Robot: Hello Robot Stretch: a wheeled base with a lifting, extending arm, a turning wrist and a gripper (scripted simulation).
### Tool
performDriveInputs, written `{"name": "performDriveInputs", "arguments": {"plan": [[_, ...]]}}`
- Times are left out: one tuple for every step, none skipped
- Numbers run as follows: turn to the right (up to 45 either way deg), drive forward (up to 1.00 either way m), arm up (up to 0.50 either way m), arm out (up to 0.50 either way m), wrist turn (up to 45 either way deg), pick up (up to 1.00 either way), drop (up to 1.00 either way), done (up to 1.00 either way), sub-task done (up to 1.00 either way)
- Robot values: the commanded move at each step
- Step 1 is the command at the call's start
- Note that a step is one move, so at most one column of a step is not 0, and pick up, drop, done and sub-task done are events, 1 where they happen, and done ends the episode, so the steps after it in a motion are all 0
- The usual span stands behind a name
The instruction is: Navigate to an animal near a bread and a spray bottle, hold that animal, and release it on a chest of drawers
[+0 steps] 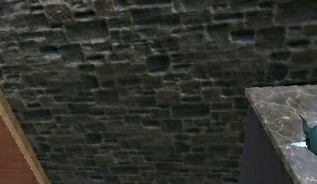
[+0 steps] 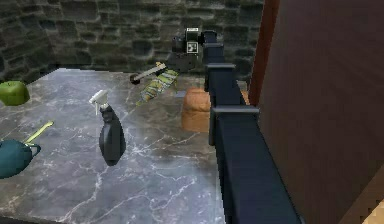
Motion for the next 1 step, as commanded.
{"name": "performDriveInputs", "arguments": {"plan": [[0.0, 0.0, 0.0, 0.0, 6.0, 0.0, 0.0, 0.0, 0.0]]}}
